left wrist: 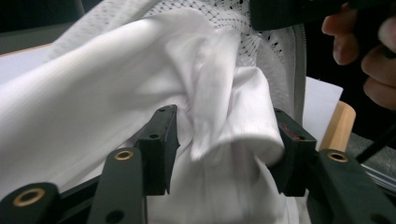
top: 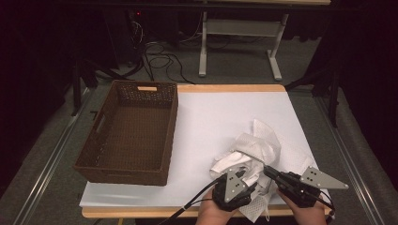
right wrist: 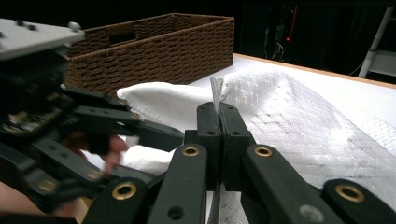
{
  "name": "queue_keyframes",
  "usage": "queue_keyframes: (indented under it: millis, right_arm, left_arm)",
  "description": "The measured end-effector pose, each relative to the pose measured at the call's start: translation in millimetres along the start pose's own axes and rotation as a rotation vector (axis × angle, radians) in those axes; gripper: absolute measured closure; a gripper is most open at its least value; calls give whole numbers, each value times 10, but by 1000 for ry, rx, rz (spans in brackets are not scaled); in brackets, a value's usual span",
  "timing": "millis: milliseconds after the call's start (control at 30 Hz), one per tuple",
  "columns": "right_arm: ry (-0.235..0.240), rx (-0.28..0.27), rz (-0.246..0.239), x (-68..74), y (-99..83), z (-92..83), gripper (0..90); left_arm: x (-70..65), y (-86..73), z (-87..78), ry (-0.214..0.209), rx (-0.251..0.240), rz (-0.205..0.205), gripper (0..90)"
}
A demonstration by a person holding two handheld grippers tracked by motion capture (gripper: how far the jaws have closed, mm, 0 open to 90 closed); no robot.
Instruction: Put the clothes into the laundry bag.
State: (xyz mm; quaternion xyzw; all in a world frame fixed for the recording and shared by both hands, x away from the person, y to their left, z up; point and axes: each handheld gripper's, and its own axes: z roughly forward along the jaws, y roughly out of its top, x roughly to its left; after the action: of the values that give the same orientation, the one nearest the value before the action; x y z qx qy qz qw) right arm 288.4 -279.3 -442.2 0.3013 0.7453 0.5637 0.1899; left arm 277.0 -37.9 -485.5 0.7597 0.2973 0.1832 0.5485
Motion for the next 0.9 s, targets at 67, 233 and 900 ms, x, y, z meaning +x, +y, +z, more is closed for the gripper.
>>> queue_keyframes:
  millis: [67,233,900]
  right_arm:
    - [-3,1,-1,4,3,3,900]
    - [-1,7,-2,24,-2,20,900]
    - [-4,7,-6,13,-18,-15,900]
  left_arm:
    - [35,-14,-92,-8,-1,5,452]
    - [210,-175,-320,5,-9,-21,451]
    - [485,-250,-560,95,-1,-119,463]
